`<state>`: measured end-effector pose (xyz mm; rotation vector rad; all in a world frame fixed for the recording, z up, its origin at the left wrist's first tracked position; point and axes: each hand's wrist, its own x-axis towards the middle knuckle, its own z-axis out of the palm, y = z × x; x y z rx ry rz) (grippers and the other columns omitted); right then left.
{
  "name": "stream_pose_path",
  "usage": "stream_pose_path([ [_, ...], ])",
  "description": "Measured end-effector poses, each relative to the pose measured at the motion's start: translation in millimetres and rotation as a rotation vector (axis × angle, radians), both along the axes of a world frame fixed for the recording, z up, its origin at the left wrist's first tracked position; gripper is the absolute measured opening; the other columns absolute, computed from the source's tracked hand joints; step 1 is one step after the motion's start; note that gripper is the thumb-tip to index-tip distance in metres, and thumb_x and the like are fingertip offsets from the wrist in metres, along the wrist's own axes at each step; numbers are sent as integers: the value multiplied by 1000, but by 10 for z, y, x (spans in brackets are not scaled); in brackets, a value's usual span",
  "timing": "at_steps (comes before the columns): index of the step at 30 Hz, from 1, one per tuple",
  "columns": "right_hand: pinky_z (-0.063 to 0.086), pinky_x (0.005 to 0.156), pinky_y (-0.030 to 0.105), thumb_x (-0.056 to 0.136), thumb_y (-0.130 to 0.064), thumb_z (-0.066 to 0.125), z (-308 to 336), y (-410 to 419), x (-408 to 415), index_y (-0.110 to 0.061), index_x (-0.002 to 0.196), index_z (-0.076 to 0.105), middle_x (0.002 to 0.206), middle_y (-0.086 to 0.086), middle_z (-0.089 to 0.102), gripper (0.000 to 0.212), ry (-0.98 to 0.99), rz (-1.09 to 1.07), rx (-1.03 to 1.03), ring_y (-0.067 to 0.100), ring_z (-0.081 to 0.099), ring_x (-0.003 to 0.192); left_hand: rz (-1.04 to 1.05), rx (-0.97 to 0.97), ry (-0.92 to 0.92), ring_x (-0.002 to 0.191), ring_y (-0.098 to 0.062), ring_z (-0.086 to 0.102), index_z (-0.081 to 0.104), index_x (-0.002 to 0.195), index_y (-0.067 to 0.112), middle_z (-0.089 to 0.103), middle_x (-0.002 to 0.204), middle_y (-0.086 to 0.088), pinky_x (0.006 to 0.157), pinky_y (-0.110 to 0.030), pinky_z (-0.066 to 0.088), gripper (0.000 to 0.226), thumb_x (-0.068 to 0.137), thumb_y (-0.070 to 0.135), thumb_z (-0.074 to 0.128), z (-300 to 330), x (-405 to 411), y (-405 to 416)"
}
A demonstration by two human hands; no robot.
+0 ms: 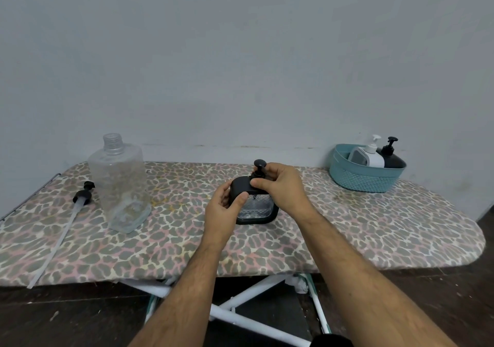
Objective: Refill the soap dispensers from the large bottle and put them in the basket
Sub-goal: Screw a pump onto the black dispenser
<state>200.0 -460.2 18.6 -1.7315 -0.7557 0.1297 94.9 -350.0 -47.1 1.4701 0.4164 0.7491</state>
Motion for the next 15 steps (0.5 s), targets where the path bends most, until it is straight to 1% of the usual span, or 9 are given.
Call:
stream_pose_path([
  [2,57,92,40,76,-17,82,-48,36,-20,-25,90,76,92,-7,77,17,-20,-46,-8,9,73,91,0,1,2,105,8,58,53,129,33,61,113,20,79,-10,46,46,87,31,73,-2,2,1],
  [6,56,91,37,78,-25,81,-82,80,-66,-24,92,77,92,-10,77,15,-70,-147,-38,5,71,89,0,4,11,107,5,59,53,128,33,62,116,18,82,-11,45,45,87,31,72,-13,15,11],
  [8,55,92,35,79,-27,80,-79,79,-89,-22,97,77,94,-10,77,19,-88,-166,-64,4,70,90,3,8,12,107,6,58,53,131,31,62,116,18,81,-9,45,48,88,32,72,-13,15,8],
  [10,54,95,35,79,-28,80,-75,64,-89,-21,102,76,98,-9,76,25,-83,-162,-76,4,70,95,4,15,21,108,6,58,52,134,28,61,116,17,83,-11,45,51,88,33,72,-13,13,5],
  [12,53,97,36,79,-28,80,-62,35,-87,-21,103,75,102,-9,76,26,-79,-136,-84,5,69,99,-7,14,25,110,5,57,52,137,26,62,120,13,87,-15,46,53,88,34,71,-10,4,4],
  [15,54,97,40,81,-22,81,41,-41,-59,-21,103,73,106,-5,74,23,-39,-21,-100,11,69,101,-24,4,34,113,1,57,49,141,23,61,128,6,94,-22,48,59,88,34,72,8,-10,-3],
])
